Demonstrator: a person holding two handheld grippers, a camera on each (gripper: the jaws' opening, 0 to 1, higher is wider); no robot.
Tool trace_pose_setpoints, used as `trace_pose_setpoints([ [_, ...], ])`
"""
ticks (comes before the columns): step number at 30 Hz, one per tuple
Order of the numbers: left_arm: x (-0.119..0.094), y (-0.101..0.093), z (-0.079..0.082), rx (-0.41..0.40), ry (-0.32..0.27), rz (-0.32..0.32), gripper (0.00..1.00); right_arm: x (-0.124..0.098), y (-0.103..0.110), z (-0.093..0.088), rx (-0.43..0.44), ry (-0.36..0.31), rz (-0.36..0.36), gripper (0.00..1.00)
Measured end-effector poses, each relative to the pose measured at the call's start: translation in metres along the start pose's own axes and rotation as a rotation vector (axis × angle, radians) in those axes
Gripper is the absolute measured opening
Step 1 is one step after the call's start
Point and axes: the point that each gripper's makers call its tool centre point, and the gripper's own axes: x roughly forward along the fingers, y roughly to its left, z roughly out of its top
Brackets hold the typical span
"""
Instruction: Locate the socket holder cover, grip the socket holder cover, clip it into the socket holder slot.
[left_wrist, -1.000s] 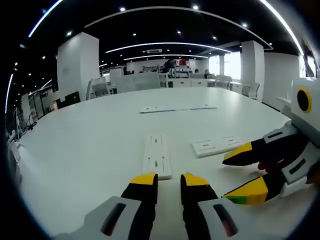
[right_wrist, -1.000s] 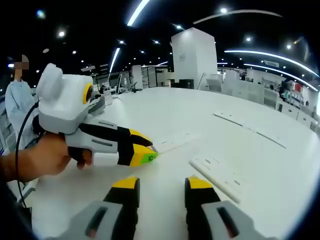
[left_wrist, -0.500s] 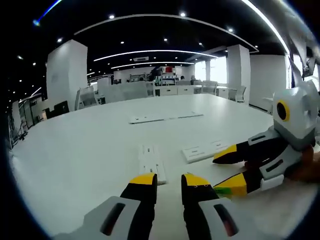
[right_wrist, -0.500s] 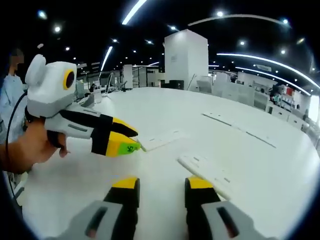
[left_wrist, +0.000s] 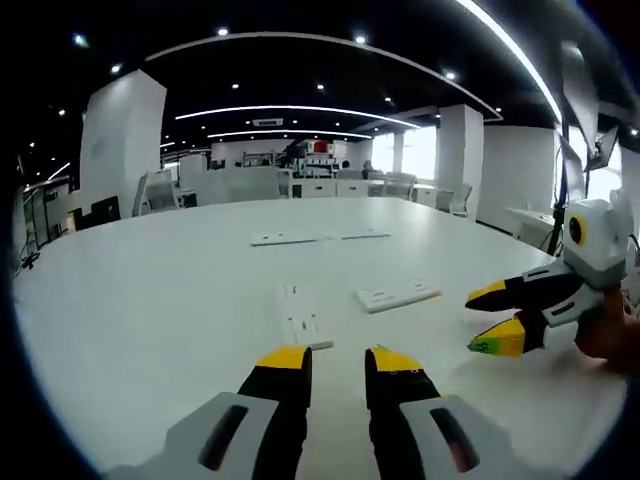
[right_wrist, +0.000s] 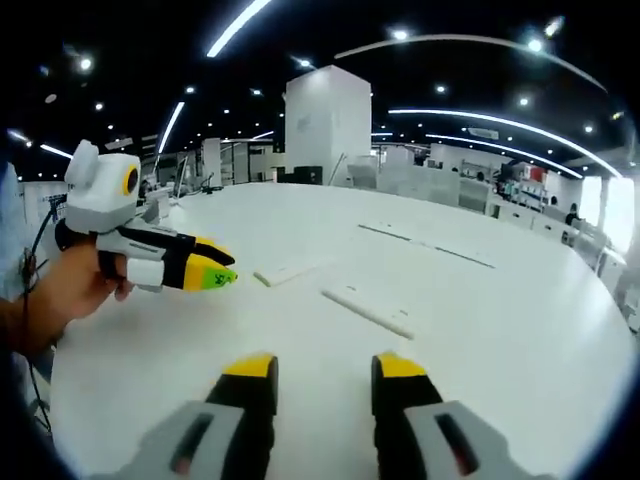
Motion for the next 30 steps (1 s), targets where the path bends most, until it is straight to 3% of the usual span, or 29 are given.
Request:
trace_pose_setpoints([
  [6,-0.013,-0.003,-0.005,0.023,-0.006,-0.021,0.22,-0.027,0.007,-0.001,-0.003,-0.020,-0.085,0.39],
  [15,-0.037,0.001,-0.013,-0.002,-0.032,-0.034,0.23,-0.047,0.020,-0.013,0.028,-0.027,-0.124,0.40],
  [30,-0.069,0.001,-0.028,-0.004,-0.065,-0.043,0.23,-0.074,0.008,-0.029,0.056,-0.037,-0.196,0.41],
])
